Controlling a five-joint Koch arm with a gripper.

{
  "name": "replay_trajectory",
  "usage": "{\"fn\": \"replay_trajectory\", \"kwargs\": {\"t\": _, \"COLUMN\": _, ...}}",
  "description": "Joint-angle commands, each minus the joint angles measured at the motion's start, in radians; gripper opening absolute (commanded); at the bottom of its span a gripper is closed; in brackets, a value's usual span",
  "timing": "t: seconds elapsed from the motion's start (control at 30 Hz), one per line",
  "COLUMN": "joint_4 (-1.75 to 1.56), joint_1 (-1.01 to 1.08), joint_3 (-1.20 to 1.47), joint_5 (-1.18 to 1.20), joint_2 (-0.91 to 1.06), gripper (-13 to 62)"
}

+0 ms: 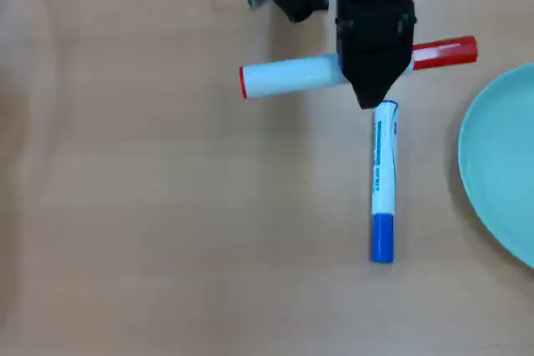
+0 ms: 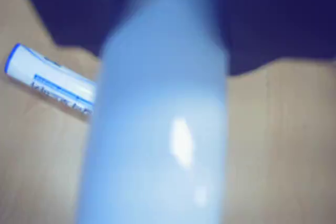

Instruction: Pick up the red pen.

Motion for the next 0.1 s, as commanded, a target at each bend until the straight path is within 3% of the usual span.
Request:
{"fn": "replay_trajectory", "kwargs": {"t": 0.0, "joint_4": -0.009, "joint_1": 0.000, "joint_3": -0.084, "joint_5": 0.003, "joint_2": 0.052, "gripper": -6.8}}
{"fn": "replay_trajectory", "kwargs": {"t": 0.07, "joint_4": -0.009, "joint_1": 0.000, "joint_3": -0.083, "joint_5": 0.003, "joint_2": 0.052, "gripper": -6.8}}
